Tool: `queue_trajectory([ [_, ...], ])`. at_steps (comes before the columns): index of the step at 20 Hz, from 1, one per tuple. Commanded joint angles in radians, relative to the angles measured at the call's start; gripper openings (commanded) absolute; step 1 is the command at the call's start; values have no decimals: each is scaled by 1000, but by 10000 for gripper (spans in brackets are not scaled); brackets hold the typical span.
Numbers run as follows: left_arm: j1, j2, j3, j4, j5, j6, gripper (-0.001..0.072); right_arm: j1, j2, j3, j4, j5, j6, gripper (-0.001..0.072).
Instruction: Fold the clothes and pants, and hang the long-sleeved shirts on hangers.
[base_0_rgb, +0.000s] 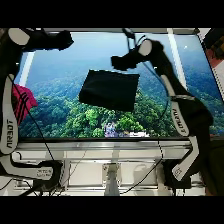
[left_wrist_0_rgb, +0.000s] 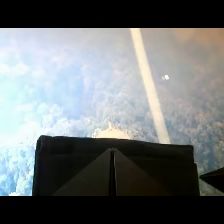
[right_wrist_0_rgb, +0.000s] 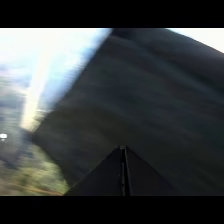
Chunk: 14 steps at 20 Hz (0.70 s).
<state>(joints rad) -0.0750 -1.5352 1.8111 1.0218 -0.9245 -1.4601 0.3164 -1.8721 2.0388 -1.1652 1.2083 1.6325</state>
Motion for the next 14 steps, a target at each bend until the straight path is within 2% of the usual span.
queue_trajectory([
  [1, 20, 99, 1, -1, 2, 40, 14, -196, 54, -78, 69, 177, -137, 45],
  [4, 37, 213, 1, -2, -32, 48, 14, -344, 74, -236, 362, 204, -315, 45],
  [6, 39, 285, 1, 0, -42, 86, 14, -415, 74, -356, 564, 235, -453, 45],
  [7, 38, 317, 1, -1, -42, 89, 14, -437, 74, -414, 619, 242, -491, 46],
  [9, 38, 364, 1, -1, -42, 89, 15, -450, 72, -514, 616, 223, -501, 48],
  [10, 38, 381, 1, -1, -42, 89, 15, -444, 71, -550, 578, 195, -497, 106],
  [12, 38, 403, 1, -2, -43, 89, 15, -416, 63, -585, 467, 150, -427, 657],
  [14, 38, 412, 1, -2, -48, 89, 15, -381, 49, -584, 385, 124, -359, 683],
])
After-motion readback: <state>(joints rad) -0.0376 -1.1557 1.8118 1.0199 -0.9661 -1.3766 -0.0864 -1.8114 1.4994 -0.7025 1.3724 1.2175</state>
